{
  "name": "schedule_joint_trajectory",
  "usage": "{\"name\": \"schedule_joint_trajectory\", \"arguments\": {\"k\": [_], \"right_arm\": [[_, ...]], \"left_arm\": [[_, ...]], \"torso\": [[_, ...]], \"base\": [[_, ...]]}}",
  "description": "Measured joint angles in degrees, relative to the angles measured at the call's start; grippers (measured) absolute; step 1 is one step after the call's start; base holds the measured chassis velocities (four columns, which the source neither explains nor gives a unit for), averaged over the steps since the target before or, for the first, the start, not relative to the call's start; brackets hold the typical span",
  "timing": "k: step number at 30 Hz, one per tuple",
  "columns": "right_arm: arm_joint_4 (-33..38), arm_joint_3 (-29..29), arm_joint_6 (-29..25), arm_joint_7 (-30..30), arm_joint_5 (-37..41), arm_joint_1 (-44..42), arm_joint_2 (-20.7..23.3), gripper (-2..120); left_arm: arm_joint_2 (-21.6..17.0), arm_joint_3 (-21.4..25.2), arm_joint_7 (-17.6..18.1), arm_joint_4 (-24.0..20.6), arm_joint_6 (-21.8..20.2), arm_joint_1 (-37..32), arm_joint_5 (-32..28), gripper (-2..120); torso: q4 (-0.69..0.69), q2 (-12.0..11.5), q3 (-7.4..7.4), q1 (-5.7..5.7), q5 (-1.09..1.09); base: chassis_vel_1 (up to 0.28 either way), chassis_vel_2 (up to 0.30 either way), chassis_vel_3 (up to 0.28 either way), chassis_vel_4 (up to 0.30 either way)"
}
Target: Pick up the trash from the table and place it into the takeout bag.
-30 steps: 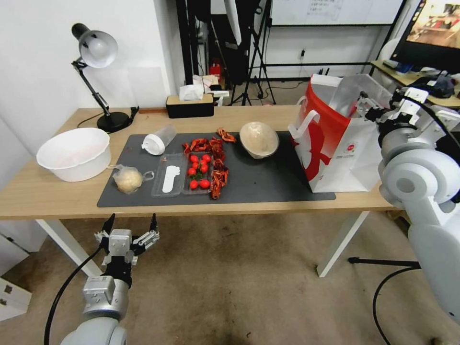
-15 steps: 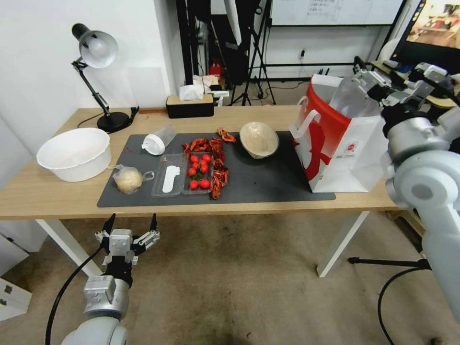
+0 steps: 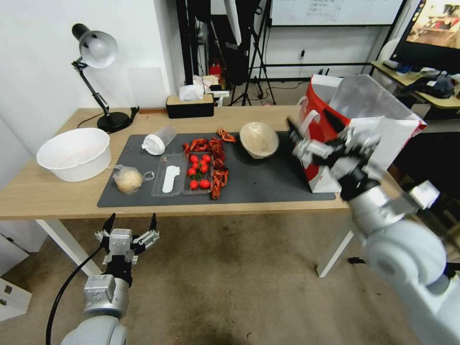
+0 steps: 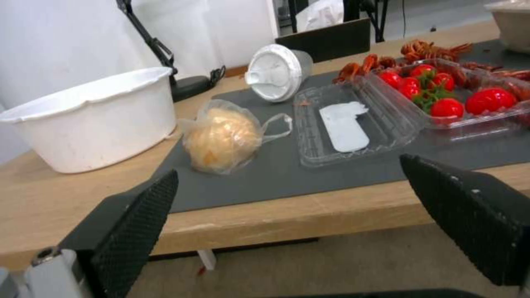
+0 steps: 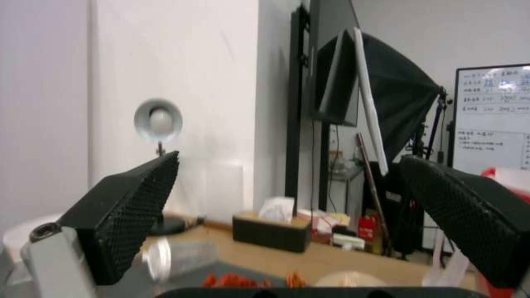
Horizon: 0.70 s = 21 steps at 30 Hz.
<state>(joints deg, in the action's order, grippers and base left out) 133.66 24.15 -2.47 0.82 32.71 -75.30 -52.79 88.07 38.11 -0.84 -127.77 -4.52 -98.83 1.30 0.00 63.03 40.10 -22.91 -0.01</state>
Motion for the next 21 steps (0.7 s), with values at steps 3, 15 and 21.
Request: {"name": "schedule_joint_trajectory", "arguments": {"k": [3, 15, 21], "right_arm": [[0.1, -0.6, -1.1, 1.2, -5.0, -3.5, -1.5, 100], [-5.4, -4.3, -5.8, 13.9, -21.7, -17.0, -10.7, 100], [-8.6, -7.7, -8.5, 16.1, -25.2, -19.5, -13.0, 100]], "left_arm": [[-0.1, 0.0, 0.0, 0.1, 0.0, 0.1, 0.0, 100], [-0.3, -0.1, 0.0, 1.0, 0.3, 0.3, 0.0, 100], [-0.4, 0.0, 0.0, 1.3, 0.4, 0.4, -0.1, 100]], "torso": [[0.00, 0.0, 0.00, 0.00, 0.00], [0.00, 0.0, 0.00, 0.00, 0.01], [0.00, 0.0, 0.00, 0.00, 0.00]], "base": [[0.000, 0.000, 0.000, 0.000], [0.000, 0.000, 0.000, 0.000], [0.000, 0.000, 0.000, 0.000]]}}
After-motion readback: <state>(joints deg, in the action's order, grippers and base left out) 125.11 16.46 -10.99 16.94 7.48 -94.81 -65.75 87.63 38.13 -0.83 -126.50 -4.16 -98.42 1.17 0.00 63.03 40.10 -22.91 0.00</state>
